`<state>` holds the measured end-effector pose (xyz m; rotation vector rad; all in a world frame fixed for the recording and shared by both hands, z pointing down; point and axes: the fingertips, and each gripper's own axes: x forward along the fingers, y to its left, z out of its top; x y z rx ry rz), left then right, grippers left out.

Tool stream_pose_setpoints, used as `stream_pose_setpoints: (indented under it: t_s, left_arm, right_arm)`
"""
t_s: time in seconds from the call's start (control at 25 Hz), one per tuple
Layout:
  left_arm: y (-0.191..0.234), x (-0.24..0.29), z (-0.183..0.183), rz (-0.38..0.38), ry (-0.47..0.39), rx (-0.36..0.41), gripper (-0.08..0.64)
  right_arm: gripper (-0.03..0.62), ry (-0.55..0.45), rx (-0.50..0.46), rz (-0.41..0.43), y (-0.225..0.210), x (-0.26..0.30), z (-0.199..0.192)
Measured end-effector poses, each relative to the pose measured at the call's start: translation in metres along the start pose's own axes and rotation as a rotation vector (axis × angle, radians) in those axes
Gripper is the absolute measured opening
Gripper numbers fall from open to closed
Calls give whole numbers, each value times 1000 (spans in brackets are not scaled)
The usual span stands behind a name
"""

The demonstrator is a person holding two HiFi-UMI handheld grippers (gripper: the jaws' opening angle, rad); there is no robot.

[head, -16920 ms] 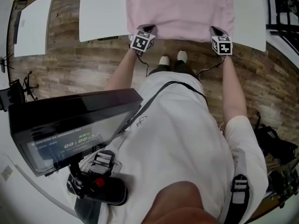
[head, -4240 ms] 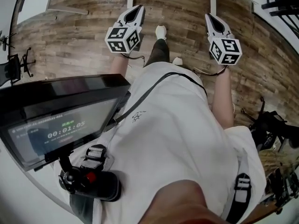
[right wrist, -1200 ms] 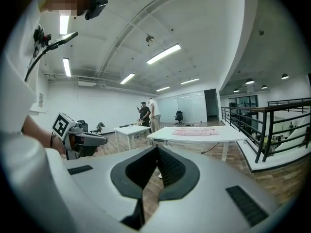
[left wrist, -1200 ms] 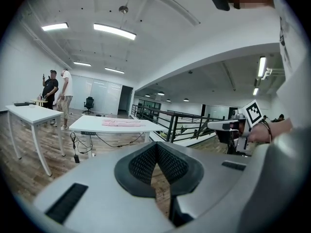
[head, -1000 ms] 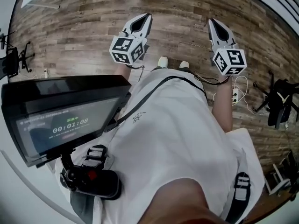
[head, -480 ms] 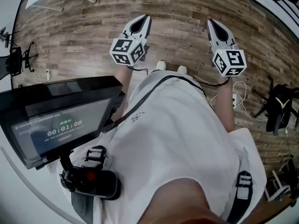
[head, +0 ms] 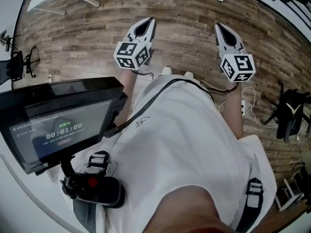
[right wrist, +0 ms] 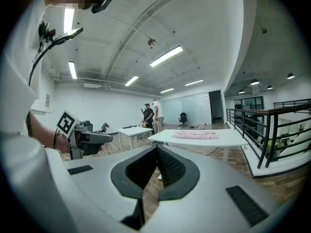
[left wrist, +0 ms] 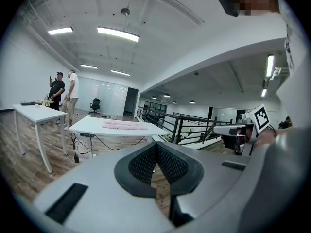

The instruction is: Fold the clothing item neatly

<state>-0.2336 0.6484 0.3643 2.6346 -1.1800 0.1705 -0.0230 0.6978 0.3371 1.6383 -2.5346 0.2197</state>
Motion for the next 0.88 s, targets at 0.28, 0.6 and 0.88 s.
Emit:
stream_pose_setpoints:
  t_s: [0.28, 0.6, 0.88]
  left_arm:
    - [1, -1, 2, -5, -3, 10, 2]
    - [-2, 4, -2, -6, 10, 12, 2]
    - [-5, 3, -1, -10, 8, 12, 2]
  right_arm:
    - [2, -7, 6, -10, 2, -1, 0]
    - [2, -4, 6, -12, -3, 0, 1]
    - [2, 4, 7, -16, -3, -1, -1]
